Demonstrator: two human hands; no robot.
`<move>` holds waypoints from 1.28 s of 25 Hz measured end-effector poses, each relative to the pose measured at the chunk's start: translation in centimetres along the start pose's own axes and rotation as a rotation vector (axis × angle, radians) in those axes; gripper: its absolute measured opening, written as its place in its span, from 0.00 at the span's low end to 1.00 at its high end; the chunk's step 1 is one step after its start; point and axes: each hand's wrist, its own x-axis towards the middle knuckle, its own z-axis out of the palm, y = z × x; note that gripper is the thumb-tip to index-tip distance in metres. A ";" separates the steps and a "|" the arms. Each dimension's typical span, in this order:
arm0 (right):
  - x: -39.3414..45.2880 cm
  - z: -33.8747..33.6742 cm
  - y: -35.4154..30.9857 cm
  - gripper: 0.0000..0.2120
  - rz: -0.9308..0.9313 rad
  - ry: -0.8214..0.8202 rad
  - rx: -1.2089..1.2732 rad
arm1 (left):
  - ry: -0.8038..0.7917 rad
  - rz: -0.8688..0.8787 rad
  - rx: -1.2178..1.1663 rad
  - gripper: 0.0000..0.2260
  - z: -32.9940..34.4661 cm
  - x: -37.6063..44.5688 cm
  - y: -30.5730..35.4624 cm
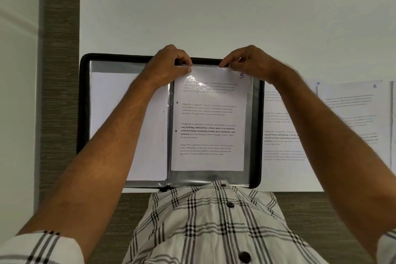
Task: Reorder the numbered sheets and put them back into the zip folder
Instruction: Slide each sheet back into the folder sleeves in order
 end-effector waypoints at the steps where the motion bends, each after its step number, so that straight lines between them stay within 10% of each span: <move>1: 0.0 0.1 0.0 0.12 -0.008 -0.009 0.005 | -0.007 -0.004 0.026 0.08 0.1 0.1 0.1; 15: -0.3 0.6 0.3 0.06 0.041 -0.106 -0.123 | -0.108 -0.053 0.167 0.09 0.1 -0.2 1.1; 25: -7.9 6.6 2.2 0.30 0.133 0.406 0.373 | 0.262 -0.048 0.053 0.27 4.5 -6.2 0.8; 32: -13.3 11.0 1.6 0.12 0.359 0.085 0.665 | 0.273 -0.126 -0.091 0.20 7.4 -13.1 0.6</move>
